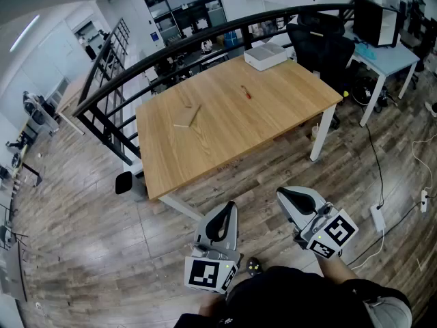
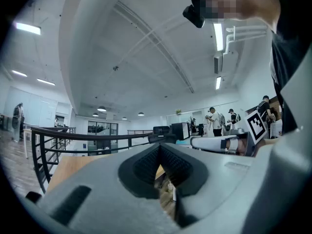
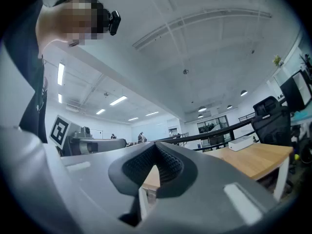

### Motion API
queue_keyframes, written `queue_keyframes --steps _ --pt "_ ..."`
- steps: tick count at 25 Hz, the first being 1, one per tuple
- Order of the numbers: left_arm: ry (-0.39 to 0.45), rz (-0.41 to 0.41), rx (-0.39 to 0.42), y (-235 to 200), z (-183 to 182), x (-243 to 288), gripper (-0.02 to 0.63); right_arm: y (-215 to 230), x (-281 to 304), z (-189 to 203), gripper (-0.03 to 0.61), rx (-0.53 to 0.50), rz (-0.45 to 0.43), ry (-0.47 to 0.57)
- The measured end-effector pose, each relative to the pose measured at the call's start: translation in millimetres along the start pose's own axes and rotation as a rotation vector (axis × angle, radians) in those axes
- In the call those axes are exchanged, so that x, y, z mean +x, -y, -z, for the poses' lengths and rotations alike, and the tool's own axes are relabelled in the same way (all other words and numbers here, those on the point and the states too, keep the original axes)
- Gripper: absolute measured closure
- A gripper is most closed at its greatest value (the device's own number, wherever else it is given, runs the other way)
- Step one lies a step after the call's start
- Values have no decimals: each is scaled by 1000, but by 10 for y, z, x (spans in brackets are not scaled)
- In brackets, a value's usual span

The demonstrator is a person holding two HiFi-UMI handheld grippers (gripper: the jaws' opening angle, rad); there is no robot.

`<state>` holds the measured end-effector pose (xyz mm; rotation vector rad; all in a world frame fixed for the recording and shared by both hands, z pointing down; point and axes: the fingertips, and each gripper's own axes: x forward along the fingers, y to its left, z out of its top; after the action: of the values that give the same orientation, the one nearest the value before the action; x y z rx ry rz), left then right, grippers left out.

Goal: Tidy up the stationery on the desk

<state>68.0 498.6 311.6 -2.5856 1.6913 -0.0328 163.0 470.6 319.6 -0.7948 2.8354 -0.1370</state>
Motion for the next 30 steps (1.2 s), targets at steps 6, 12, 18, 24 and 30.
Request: queue_keyframes --steps 6,12,18,24,30 --pt "-3 -2 -6 -64 72 -34 615 -26 74 70 570 5 0 -10" --pt "-2 -5 -15 -142 90 -66 615 -64 107 84 569 35 6 -2" --pt "-5 19 -40 -208 163 -61 615 -81 133 120 569 46 31 -1" --pt "-2 52 -62 -312 217 -83 616 -107 194 145 571 41 69 -2" --pt "-4 52 -64 -572 269 -118 615 -177 401 212 571 45 72 -15"
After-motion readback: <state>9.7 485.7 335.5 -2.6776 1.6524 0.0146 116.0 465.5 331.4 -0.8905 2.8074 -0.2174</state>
